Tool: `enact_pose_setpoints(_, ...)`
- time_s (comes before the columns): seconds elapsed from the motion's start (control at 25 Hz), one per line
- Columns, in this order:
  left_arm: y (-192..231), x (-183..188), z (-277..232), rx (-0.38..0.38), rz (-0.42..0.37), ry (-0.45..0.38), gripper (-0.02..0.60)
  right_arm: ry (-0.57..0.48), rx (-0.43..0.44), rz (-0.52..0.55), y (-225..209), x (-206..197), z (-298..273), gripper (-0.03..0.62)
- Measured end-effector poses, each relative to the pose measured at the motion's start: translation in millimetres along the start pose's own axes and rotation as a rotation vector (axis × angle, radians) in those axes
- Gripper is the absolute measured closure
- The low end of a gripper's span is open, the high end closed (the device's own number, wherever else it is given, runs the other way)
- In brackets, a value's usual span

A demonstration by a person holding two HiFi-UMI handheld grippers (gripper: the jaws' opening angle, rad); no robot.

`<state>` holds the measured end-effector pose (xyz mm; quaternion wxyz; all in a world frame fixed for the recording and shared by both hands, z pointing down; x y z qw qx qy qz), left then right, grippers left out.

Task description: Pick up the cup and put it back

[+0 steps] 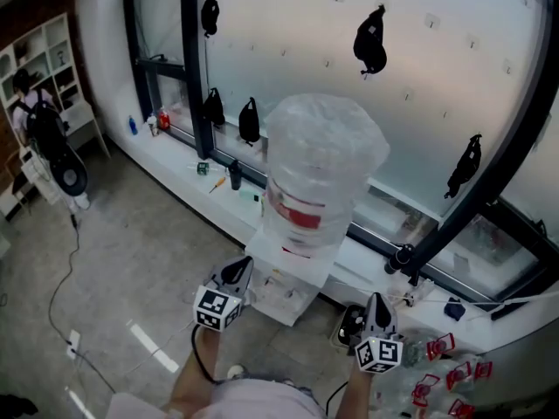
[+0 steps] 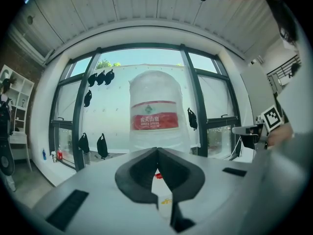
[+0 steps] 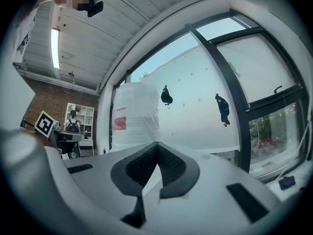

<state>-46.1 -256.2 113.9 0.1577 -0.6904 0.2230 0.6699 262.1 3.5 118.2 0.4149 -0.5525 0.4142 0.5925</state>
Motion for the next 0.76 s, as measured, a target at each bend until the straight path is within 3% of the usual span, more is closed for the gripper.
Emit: enact_pose_setpoints(0.76,-1.3,-5.1,-10.8,-0.009,0.023,0.018,0.555,0.028,0.007,-0.008,-1.4,-5.5,-4.9,0.579)
Point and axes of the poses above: the fingertips, and each gripper's own axes: z backward along the fingers, y to its left, x out of its top, the point moved 10 cm from there along z, backward along the fingers, and after that the axes turned 6 degrees about z, right-handed, at the moved point
